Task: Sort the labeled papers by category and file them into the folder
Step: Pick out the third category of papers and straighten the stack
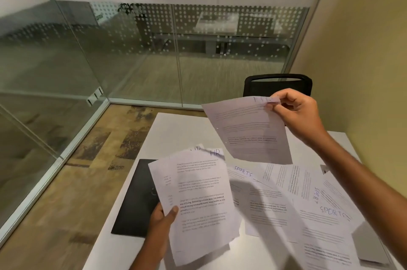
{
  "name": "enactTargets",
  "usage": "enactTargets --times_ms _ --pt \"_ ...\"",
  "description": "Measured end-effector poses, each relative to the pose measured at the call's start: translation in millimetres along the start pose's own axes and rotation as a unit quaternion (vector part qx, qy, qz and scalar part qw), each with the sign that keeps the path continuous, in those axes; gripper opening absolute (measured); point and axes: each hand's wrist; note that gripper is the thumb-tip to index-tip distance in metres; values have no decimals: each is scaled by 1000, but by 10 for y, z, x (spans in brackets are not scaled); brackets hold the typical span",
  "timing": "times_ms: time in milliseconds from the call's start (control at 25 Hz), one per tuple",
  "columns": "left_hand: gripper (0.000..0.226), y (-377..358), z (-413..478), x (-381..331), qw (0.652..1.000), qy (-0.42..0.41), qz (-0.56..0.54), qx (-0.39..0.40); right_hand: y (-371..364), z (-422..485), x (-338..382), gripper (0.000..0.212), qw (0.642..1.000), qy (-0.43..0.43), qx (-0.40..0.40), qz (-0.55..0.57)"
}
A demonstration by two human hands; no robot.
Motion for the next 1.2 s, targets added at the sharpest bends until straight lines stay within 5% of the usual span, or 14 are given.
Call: enactTargets --times_ms 280,560,680,800,920,1080,1200 --pt "36 -416 -85 -163 996 0 -23 87 -166 -329 -211 18 981 -166 -48 92" --pt "47 -676 -231 -157 986 3 -38 164 -640 -884 -578 18 953 -296 -45 45" --pt "46 -722 -304 -123 980 32 -46 190 -761 -1175 -731 36 947 -316 -43 42" --pt "43 -746 -357 -85 977 66 -59 193 -781 -1502 -892 56 876 -415 25 243" --pt "37 -762 -388 -26 978 97 -40 178 -728 -1756 -910 40 830 -445 134 308" --pt "45 -721 -301 29 979 119 12 164 -795 -1868 -1021 50 851 -421 121 290" --pt "37 -747 -197 82 980 50 85 174 -853 -1896 -1020 54 868 -409 104 261"
Point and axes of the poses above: each hand's wrist, its own z-axis towards the middle knuckle, its own y-axis out of the back of the hand, x = y × z, and after that the axes turned 9 degrees about -z, right-handed
